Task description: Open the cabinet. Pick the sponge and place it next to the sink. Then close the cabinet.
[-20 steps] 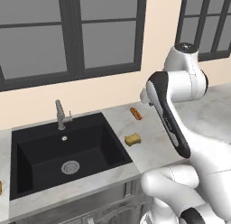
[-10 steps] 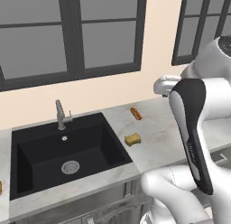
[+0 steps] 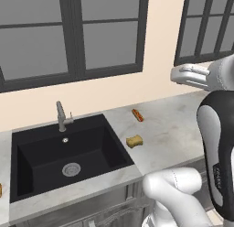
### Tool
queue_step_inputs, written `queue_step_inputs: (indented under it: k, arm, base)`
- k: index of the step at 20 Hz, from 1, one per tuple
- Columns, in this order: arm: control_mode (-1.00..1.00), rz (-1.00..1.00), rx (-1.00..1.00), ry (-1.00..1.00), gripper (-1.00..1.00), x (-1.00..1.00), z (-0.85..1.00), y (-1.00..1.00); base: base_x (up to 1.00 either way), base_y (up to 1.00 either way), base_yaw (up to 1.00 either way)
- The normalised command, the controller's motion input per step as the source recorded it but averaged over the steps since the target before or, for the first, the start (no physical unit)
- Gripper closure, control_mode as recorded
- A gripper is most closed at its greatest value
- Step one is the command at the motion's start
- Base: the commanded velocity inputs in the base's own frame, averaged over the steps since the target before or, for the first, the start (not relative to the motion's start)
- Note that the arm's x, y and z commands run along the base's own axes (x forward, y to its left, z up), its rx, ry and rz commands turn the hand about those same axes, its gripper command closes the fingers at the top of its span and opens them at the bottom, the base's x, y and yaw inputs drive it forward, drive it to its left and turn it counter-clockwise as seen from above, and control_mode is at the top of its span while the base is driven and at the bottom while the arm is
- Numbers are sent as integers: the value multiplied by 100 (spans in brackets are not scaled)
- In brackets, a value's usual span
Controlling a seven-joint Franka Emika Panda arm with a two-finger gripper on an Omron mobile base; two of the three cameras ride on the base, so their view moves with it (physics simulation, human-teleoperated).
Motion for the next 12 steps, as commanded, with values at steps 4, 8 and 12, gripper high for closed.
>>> queue_step_inputs:
  k: [4, 8, 12]
  arm:
    - [-100, 0, 0, -13, -100, -50, 33, 0]
    - [-100, 0, 0, 0, -100, -2, 0, 0]
    - [-100, 0, 0, 0, -100, 0, 0, 0]
  base:
    - [0, 0, 0]
    - [0, 0, 0]
    - [0, 0, 0]
